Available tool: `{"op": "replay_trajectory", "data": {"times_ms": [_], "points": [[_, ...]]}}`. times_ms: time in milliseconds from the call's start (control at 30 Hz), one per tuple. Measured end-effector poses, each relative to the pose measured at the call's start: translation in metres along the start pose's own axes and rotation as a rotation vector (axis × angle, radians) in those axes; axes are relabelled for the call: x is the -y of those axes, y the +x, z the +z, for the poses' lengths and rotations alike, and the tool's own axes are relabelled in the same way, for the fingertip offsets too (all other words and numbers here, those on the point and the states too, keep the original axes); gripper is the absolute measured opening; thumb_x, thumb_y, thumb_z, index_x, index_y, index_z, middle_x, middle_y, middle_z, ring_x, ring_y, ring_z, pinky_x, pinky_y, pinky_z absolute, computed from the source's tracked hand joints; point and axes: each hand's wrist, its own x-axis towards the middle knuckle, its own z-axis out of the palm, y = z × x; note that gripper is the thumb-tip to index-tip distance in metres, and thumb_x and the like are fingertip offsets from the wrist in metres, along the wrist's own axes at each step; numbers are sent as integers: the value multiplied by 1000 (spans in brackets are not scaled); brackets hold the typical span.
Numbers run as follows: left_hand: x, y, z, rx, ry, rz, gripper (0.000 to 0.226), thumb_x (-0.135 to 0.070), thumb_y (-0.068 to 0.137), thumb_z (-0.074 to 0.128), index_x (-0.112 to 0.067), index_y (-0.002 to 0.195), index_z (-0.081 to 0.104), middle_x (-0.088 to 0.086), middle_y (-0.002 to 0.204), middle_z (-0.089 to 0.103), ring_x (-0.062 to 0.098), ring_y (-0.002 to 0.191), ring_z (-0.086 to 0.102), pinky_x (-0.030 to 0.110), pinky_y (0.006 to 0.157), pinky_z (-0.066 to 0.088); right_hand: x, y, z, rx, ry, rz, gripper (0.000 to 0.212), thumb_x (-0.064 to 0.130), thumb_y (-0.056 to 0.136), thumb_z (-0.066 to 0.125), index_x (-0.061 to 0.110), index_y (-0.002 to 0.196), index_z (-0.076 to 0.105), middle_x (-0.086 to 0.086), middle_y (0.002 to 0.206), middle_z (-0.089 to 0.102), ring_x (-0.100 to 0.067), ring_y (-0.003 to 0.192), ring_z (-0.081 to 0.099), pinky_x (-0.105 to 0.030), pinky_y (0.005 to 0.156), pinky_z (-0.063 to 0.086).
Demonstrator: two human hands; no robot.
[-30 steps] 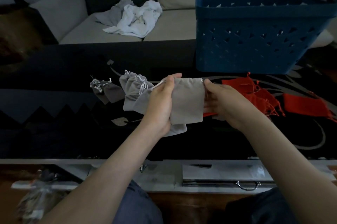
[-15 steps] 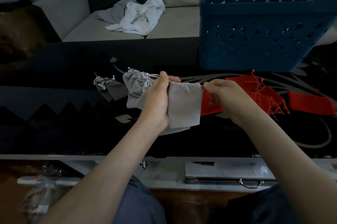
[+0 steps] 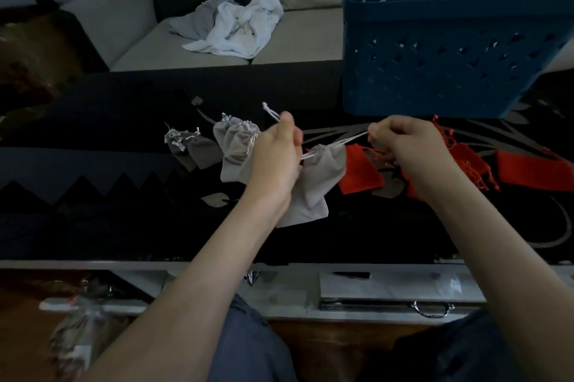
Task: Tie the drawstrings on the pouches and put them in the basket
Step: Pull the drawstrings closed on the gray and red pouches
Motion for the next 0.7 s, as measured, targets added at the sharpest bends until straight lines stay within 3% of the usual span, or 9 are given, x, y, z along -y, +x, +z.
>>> {"op": "replay_trajectory", "data": {"times_ms": [133, 200, 267, 367, 500, 533, 600, 700], "points": [[7, -2, 4, 149, 170, -39, 43, -32, 103, 36, -16, 70, 57, -13, 33, 38, -1, 30, 38, 14, 38, 28, 11, -6, -17, 85, -53, -172, 19, 23, 89, 63, 24, 70, 65, 7, 84, 47, 5, 68, 47, -4, 65, 37], [8, -4, 5, 212, 202, -32, 41, -28, 103, 36, -17, 72, 61, -16, 33, 44, -5, 33, 43, 11, 38, 30, 15, -11, -20, 184, -54, -220, 15, 22, 87, 64, 25, 73, 66, 8, 91, 50, 5, 81, 50, -9, 76, 39], [7, -8, 7, 302, 182, -35, 35, -18, 101, 40, -18, 75, 62, -16, 37, 49, -6, 36, 46, 10, 40, 32, 20, -17, -19, 315, -29, -276, 14, 16, 88, 63, 19, 75, 65, 6, 86, 56, -2, 82, 54, -19, 80, 42], [7, -16, 11, 446, 122, -14, 25, -7, 94, 48, -16, 74, 60, -13, 44, 54, -5, 42, 50, 11, 44, 35, 26, -24, -15, 429, -19, -378, 14, 13, 88, 63, 17, 74, 64, 14, 70, 59, 5, 71, 50, -9, 72, 37], [7, -21, 11, 638, 202, 52, 9, -10, 83, 54, -16, 85, 61, -15, 58, 63, -7, 59, 58, 8, 59, 42, 23, -20, -7, 395, -143, -461, 11, 25, 83, 68, 30, 74, 63, 10, 82, 54, 3, 87, 42, -7, 79, 30], [9, -21, 11, 655, 243, 73, 9, -18, 84, 56, -17, 89, 63, -13, 68, 69, -6, 71, 63, 12, 73, 47, 22, -19, -5, 395, -140, -449, 13, 23, 84, 69, 29, 74, 63, 10, 84, 52, 3, 88, 41, -6, 79, 30], [16, -18, 12, 625, 333, 118, 32, -46, 75, 59, -25, 97, 67, -3, 94, 73, 9, 97, 67, 36, 96, 49, 22, -19, -3, 408, -92, -428, 12, 19, 84, 69, 23, 74, 64, 8, 85, 50, 4, 85, 44, -6, 78, 32], [17, -18, 11, 523, 362, 203, 21, -50, 82, 58, -31, 85, 66, 4, 92, 73, 19, 95, 68, 48, 93, 50, 25, -20, 2, 415, 9, -412, 9, 18, 84, 67, 12, 78, 63, 5, 80, 53, 1, 75, 51, -12, 71, 39]]}}
